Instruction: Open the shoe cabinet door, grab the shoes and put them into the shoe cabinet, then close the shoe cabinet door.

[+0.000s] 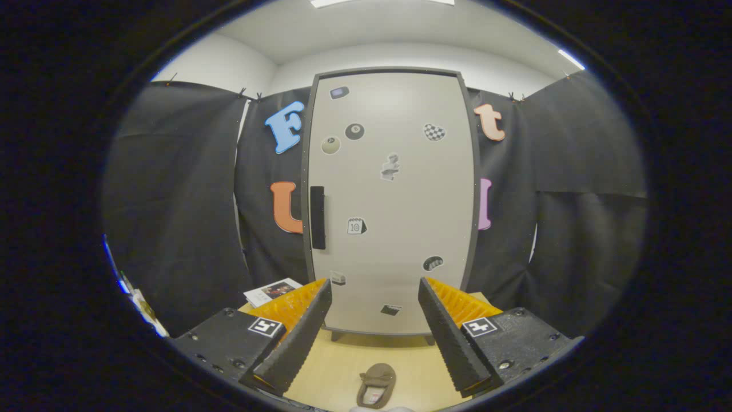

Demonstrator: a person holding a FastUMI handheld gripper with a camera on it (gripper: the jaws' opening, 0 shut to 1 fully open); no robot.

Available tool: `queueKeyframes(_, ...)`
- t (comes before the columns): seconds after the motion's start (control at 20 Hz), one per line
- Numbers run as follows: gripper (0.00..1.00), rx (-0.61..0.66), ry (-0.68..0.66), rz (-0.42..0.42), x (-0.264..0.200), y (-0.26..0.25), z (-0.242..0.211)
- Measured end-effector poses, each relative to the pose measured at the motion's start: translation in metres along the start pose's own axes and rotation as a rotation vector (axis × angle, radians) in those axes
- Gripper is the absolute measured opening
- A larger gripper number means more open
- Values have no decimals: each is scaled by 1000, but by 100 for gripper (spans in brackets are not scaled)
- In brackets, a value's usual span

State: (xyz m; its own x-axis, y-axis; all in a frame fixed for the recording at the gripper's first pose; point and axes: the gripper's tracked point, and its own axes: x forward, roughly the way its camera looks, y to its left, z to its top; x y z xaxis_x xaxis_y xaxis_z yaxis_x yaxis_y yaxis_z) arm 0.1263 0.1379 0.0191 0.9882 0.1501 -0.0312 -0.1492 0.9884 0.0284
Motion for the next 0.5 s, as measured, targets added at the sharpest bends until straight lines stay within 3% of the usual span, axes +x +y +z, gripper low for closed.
queueKeyframes(0.5, 96, 8, -13, 102, 141, 84, 34)
